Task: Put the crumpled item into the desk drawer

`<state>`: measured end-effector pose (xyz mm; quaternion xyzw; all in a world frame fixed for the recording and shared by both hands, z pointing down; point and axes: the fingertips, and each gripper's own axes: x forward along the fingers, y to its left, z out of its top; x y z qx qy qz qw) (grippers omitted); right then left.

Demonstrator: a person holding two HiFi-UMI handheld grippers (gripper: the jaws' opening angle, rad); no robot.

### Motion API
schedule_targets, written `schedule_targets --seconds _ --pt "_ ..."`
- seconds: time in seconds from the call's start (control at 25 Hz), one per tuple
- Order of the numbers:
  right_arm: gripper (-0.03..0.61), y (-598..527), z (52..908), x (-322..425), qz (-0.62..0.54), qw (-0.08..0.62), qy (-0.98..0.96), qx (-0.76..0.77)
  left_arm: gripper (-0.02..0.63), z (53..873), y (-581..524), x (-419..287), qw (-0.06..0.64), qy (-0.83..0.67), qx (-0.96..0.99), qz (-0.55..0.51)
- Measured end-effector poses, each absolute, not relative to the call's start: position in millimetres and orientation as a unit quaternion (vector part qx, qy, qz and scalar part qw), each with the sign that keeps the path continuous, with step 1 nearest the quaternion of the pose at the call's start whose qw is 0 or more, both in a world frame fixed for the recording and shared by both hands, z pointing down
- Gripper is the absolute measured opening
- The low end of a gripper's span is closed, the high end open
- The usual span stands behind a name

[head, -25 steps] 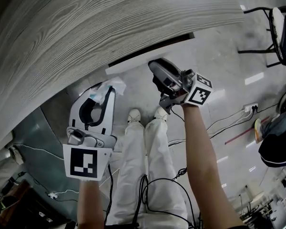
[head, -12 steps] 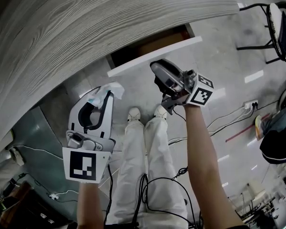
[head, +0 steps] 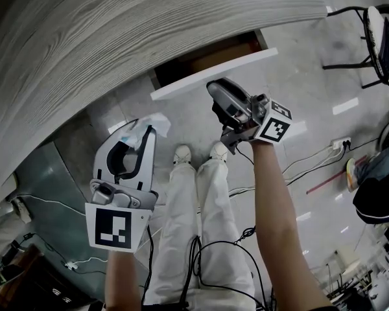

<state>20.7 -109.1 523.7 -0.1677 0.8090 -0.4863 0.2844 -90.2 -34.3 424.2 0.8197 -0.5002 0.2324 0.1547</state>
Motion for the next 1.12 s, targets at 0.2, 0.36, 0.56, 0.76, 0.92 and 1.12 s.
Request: schedule_targets --seconds 0.2,0.36,0.56,0.76,0.92,1.12 --pt "0.124 -109 525 21 -0.487 0.283 0.809 -0.171 0.071 418 -33 -87 0.151 -0.499 0.822 0.231" --pt "0.127 -110 524 21 -0.486 0.280 0.809 -0.174 0.071 411 -35 -84 0.147 -0.497 0.824 0.232" --pt "0.137 -110 523 21 -0.487 0.264 0.811 -0.189 0.071 398 -44 -76 0.131 -0.500 0.827 0.221" --pt "0.138 -102 529 27 -0.484 0.229 0.815 -0.223 0.071 378 -54 -66 0.108 -0.497 0.835 0.212" --pt "0.137 -92 526 32 -0.483 0.213 0.816 -0.234 0.071 358 -63 -57 0.064 -0.501 0.834 0.221" --pt "0.137 -86 514 36 -0.484 0.212 0.816 -0.233 0.071 343 -75 -37 -0.022 -0.499 0.824 0.266"
